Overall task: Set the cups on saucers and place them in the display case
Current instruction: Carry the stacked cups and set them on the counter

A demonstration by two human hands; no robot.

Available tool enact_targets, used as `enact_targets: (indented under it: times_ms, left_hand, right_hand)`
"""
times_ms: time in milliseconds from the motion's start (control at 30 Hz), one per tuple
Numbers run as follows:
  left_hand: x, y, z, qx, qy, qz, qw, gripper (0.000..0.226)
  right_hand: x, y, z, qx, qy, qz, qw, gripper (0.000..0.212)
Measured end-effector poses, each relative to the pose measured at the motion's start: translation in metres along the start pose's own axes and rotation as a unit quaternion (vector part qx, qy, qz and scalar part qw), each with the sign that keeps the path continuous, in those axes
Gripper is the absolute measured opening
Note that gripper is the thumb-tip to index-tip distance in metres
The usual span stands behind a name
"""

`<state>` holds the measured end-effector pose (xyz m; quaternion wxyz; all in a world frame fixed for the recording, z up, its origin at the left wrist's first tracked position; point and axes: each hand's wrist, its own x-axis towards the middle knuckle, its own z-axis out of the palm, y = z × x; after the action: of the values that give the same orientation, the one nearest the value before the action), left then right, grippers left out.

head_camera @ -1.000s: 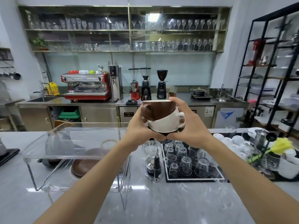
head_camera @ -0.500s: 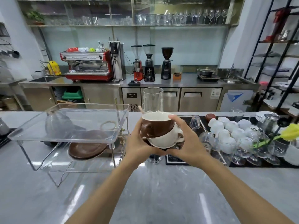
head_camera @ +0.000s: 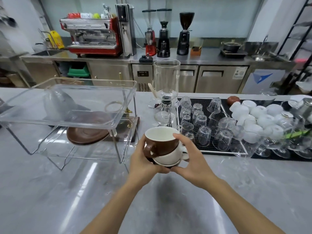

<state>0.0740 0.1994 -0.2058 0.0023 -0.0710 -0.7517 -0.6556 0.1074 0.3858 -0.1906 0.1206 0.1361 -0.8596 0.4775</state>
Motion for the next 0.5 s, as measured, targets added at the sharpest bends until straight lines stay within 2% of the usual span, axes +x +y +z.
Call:
enact_targets:
  times_ms: [267, 500]
  left_hand:
    - [-0.008, -0.028, 0.004, -0.024, 0.007, -0.015, 1.0, 0.114]
    - [-0.008, -0.04, 0.009, -0.031, 0.016, -0.022, 0.999, 0.107]
  right_hand:
    - [-0.008, 0.025, 0.018, -0.004, -0.019, 0.012, 1.0, 0.103]
    - [-0.01, 0.036, 0.023, 0.002, -0.031, 0.001, 1.0, 0.098]
